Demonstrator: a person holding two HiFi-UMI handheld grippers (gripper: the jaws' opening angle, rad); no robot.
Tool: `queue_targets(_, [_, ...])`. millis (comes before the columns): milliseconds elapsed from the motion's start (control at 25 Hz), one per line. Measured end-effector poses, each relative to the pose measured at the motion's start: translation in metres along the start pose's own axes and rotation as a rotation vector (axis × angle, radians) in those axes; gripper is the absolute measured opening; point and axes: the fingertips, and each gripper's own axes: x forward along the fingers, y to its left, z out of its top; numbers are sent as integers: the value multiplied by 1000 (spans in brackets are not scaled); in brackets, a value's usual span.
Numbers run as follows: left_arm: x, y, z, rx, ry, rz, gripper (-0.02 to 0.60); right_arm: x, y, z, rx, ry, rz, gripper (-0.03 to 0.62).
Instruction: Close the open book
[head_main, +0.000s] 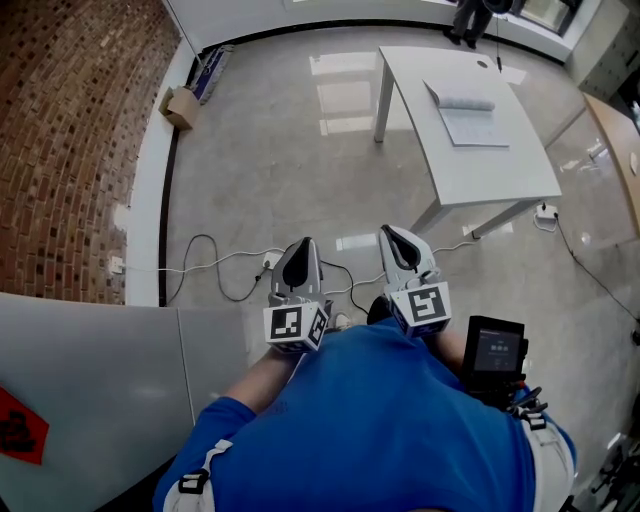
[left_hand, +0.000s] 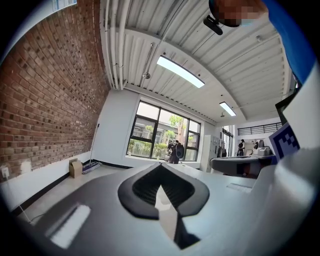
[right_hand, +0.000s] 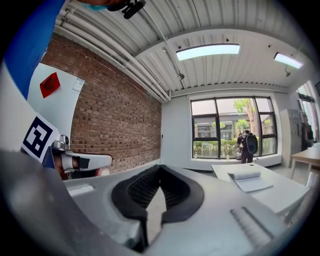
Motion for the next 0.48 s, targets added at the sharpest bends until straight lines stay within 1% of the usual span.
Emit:
queue_targets(200, [12,19,11,-22,2,3,6,27,4,8,-8,9,12,3])
queue_targets(320, [23,38,18,-27,-5,12,6,52,7,17,-17,-1,22,3])
queue_targets(480, [61,66,17,-20,-13,41,6,102,-4,18,-5,-29,45,3])
